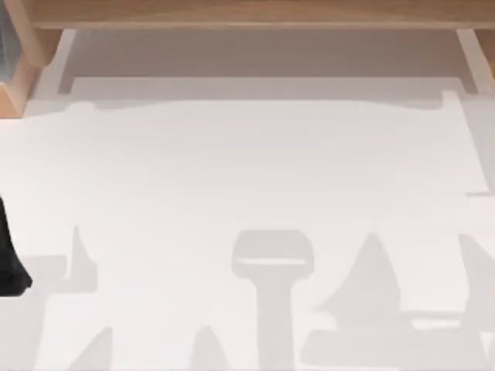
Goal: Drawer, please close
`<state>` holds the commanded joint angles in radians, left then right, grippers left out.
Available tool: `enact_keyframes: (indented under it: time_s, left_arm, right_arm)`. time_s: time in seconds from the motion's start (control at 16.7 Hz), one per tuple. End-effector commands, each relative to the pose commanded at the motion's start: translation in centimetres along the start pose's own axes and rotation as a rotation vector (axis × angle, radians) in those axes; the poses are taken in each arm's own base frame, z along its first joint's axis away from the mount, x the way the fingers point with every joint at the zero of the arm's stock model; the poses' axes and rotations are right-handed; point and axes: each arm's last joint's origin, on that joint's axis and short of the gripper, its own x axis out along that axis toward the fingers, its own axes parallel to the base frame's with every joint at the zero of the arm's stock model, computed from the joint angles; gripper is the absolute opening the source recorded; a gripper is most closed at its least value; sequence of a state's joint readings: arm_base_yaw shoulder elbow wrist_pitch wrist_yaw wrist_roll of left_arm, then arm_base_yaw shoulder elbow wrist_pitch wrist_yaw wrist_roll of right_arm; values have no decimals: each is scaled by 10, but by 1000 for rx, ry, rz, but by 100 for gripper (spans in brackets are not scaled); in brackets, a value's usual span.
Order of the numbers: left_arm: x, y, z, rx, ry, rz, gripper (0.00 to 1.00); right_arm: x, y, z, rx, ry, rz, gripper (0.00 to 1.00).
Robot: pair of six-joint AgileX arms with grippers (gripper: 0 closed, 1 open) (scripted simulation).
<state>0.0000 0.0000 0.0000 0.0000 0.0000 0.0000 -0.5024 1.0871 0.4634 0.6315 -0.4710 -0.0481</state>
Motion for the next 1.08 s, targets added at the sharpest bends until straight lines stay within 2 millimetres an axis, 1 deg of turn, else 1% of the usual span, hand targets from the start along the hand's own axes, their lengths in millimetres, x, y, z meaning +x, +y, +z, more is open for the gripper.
enact_keyframes:
  time_s: [0.18, 0.36, 0.78, 1.08]
  left_arm:
    - [0, 0, 0, 0, 0, 0, 100]
    - [0, 0, 0, 0, 0, 0, 100]
    - [0, 0, 0, 0, 0, 0, 100]
    - [0, 0, 0, 0, 0, 0, 100]
  right_arm:
    - [3, -13, -17, -148, 7, -35, 100]
    - [6, -27, -42, -347, 28, -59, 100]
    - [9, -54, -104, -916, 58, -40, 100]
    - [13, -65, -138, -1308, 27, -5, 100]
